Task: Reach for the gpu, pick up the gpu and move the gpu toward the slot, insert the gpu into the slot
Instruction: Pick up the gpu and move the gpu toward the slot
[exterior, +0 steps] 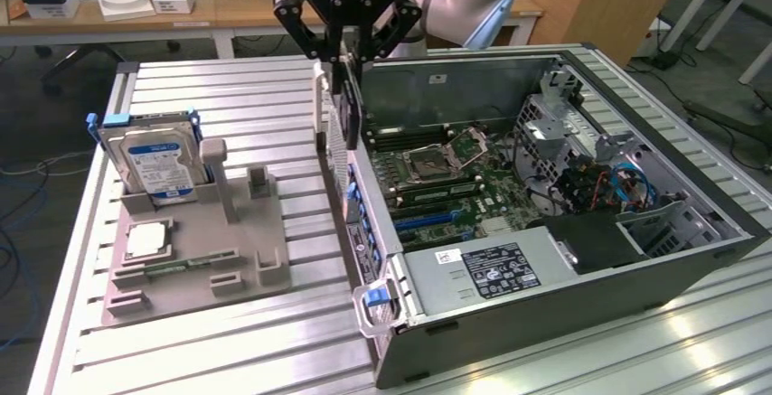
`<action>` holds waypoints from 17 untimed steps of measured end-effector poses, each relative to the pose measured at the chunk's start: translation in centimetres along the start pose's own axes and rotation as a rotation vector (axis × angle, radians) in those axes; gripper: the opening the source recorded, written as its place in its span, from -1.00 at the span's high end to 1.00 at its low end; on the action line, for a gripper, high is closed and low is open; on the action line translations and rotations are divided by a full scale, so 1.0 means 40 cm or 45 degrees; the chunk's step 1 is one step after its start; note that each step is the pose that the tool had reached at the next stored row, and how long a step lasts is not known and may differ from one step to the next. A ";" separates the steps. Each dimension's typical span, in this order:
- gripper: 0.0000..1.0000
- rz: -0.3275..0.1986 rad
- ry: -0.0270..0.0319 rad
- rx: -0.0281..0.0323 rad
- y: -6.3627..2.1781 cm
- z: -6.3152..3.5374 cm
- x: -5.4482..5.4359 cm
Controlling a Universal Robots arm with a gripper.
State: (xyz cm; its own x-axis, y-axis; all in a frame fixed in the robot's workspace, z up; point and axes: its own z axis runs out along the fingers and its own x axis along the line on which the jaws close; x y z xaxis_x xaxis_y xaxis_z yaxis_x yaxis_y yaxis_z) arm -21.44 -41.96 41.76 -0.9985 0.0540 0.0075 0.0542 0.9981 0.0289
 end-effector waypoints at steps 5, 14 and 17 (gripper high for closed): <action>0.48 0.000 0.0014 0.0001 0.001 0.000 -0.020; 0.48 0.001 0.0022 -0.0014 0.004 0.000 -0.069; 0.48 0.001 0.0029 -0.0142 0.005 0.000 -0.088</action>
State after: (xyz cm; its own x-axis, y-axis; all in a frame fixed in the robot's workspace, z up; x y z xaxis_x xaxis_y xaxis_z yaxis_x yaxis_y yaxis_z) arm -17.92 -41.96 41.73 -0.9984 0.0550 0.0099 0.0554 0.9977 0.0400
